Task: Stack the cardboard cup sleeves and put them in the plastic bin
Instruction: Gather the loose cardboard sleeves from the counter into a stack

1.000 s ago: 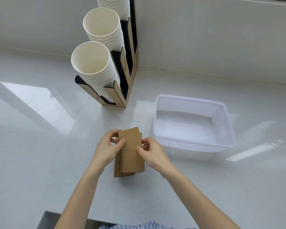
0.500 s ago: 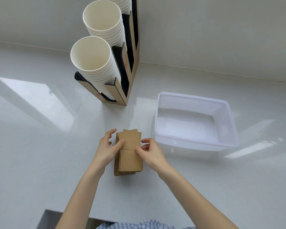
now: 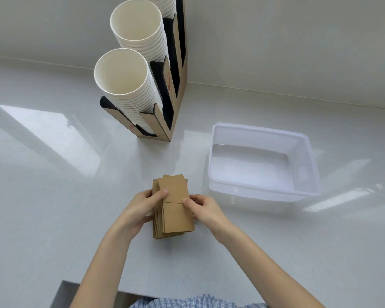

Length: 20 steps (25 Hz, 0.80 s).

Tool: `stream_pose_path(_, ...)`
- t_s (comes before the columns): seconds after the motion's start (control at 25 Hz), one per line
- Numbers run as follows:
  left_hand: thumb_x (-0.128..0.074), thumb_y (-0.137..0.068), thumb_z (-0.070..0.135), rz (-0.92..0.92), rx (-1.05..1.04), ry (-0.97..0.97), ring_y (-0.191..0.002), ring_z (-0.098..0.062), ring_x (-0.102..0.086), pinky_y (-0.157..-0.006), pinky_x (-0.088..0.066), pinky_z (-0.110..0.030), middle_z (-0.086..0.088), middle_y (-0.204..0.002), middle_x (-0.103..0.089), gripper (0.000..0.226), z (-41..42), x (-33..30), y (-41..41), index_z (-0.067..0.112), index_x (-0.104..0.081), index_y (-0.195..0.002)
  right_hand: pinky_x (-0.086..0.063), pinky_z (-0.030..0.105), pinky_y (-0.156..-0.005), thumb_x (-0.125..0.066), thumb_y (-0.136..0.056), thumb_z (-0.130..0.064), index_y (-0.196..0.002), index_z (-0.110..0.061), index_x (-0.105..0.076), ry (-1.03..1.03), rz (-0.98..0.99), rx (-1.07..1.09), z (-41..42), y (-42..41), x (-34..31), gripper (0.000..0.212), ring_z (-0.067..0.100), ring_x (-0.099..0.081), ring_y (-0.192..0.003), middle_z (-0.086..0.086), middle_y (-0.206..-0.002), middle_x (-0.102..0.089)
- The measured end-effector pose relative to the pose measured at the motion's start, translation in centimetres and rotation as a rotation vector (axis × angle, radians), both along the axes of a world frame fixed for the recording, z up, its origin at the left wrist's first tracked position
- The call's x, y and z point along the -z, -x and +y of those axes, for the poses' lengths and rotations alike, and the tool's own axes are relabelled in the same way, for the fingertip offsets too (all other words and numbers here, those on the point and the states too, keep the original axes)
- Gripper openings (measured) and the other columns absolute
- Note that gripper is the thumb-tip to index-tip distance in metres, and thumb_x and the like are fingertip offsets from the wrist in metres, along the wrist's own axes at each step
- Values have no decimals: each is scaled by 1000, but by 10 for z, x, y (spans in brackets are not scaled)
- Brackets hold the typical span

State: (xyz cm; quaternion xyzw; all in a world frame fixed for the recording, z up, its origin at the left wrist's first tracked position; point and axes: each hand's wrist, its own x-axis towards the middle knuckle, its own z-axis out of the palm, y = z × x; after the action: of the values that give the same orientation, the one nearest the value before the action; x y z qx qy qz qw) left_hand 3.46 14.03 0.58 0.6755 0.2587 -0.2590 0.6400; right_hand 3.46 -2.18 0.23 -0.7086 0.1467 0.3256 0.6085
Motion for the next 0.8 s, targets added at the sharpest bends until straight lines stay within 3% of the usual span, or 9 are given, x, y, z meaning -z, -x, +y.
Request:
stream_pose_path(0.16,-65,-77,28,-44,31,72,-94,-13,-59,-76,-47,-29,1,-102,-63,31,-6,-3,7,19,-55,-105,-48,29,-94,-53,-88,-28,-120,-9,-57,12,-36,-31,-3,4,0,37,21,-58,-113,9,-123,-61)
stream_pose_path(0.36,-69,-54,39,-103,91,72,-106,-19,-59,-83,-47,-28,-4,-116,-61,77,-9,0,7,14,-45,-123,-48,25,-89,-53,-89,-27,-118,-9,-58,-3,-78,-54,-9,8,-2,35,17,-59,-104,4,-109,-62)
stream_pose_path(0.44,-70,-54,38,-94,57,64,-109,-19,-56,-82,-46,-27,-4,-121,-57,84,-10,3,9,13,-37,-127,-47,23,-88,-53,-88,-28,-119,-11,-57,-14,-77,-60,-11,10,-2,35,15,-58,-104,2,-108,-61)
stream_pose_path(0.68,-66,-77,19,-159,-12,121,-101,-16,-58,-77,-48,-26,-1,-112,-59,51,-21,0,16,15,-41,-122,-44,23,-88,-53,-88,-31,-121,-12,-54,-12,-87,-75,-15,14,-2,38,16,-56,-107,2,-112,-58)
stream_pose_path(0.8,-66,-75,21,-163,-39,118,-99,-16,-58,-77,-48,-27,0,-109,-59,51,-25,1,18,17,-41,-120,-44,21,-85,-51,-89,-32,-121,-13,-53,-14,-71,-79,-17,15,-2,37,16,-56,-107,2,-113,-58)
